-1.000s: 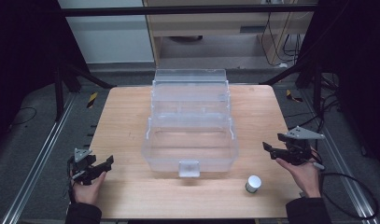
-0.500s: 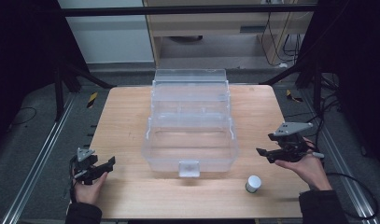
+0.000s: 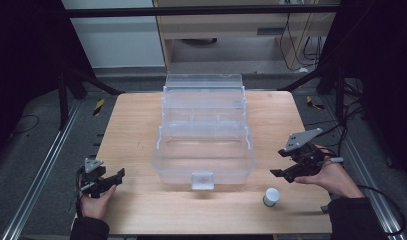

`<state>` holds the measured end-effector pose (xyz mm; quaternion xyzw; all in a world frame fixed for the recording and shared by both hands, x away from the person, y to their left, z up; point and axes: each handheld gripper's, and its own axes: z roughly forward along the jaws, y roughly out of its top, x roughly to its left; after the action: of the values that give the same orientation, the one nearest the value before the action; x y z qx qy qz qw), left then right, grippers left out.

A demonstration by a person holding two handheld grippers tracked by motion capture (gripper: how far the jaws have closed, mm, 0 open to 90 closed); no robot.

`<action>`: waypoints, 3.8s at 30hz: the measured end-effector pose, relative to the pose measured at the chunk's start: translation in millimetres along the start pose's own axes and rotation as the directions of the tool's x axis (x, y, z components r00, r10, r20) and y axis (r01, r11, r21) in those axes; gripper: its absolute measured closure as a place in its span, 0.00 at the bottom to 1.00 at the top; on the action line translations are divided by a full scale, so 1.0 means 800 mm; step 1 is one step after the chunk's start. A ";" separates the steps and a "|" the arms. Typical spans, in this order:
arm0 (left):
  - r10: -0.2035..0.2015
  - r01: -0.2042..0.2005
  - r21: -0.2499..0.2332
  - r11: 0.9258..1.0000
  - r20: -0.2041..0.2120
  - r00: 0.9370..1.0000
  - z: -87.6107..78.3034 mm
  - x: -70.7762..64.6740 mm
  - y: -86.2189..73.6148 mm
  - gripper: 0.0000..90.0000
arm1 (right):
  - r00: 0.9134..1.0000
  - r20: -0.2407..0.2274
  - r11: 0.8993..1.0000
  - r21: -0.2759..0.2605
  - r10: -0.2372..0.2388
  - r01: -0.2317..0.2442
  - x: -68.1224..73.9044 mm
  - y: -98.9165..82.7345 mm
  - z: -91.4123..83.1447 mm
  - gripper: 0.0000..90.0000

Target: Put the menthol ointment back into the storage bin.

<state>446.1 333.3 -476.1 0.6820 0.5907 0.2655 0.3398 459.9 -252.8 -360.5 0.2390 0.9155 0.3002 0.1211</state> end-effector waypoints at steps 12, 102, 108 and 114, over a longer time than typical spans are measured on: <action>0.009 -0.009 0.007 1.000 0.003 1.000 0.001 -0.001 0.000 0.29 | 0.987 -0.110 0.981 0.142 -0.115 0.130 0.016 0.006 0.011 0.34; 0.040 -0.040 0.030 0.999 -0.003 0.999 0.004 -0.005 0.000 0.31 | 0.963 -0.206 0.884 0.399 -0.172 0.244 0.032 0.026 0.028 0.56; 0.045 -0.045 0.038 0.998 -0.004 0.999 0.005 -0.005 0.000 0.36 | 0.967 -0.198 0.890 0.395 -0.159 0.227 0.030 0.040 0.018 0.56; 0.045 -0.045 0.040 0.998 -0.005 0.999 0.005 -0.006 0.000 0.37 | 0.968 -0.191 0.895 0.384 -0.162 0.226 0.028 0.054 0.007 0.56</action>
<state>448.7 328.1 -478.5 0.7010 0.5813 0.2632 0.3184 458.4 -207.9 -340.6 0.1422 0.9834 0.1093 0.0274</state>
